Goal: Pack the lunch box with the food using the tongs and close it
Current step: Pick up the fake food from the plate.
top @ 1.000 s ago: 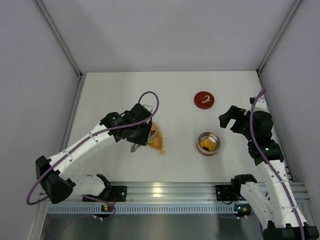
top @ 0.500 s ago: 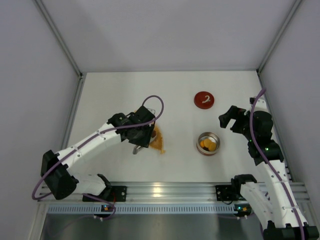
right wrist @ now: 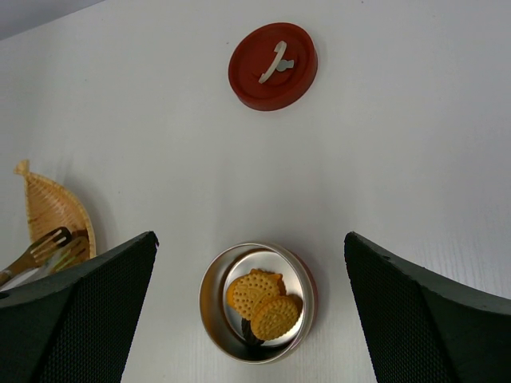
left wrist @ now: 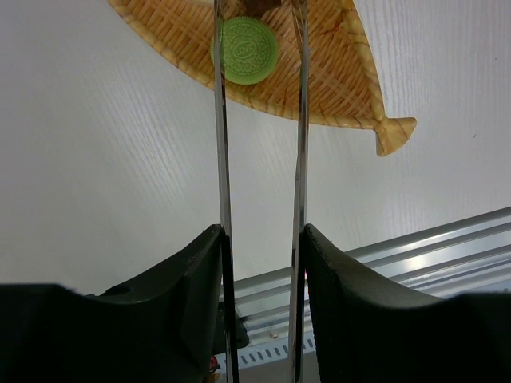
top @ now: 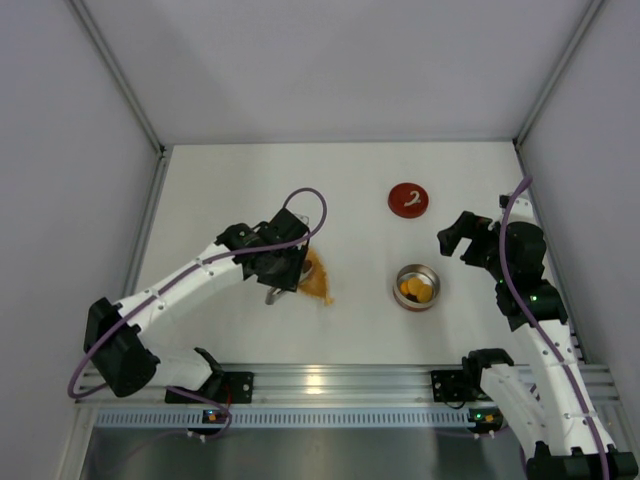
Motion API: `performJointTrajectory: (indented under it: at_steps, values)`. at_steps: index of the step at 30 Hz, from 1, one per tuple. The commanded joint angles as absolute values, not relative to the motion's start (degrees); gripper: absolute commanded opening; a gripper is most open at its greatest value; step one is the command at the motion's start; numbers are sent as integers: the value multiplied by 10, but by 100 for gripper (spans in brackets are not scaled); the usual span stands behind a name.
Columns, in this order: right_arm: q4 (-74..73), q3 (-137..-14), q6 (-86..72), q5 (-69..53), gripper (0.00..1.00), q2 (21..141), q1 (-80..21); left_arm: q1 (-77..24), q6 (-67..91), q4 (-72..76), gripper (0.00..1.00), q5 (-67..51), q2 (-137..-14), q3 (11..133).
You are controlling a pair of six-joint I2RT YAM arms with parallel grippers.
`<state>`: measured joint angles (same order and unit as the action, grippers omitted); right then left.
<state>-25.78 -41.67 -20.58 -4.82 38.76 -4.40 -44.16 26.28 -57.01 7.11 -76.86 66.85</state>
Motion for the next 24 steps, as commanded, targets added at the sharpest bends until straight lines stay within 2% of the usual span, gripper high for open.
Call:
performJointTrajectory:
  at_steps: [1,11,19,24]
  values:
    - [-247,-430,-203,-54,100,388,-51,-434,253,-551,48,72,-777,679]
    - [-249,-433,-200,-54,99,389,-51,-425,243,-541,47,44,-793,686]
    - [-249,-431,-200,-54,99,388,-51,-425,244,-549,35,39,-782,693]
    - [-248,-430,-202,-55,99,387,-50,-425,243,-564,32,48,-763,713]
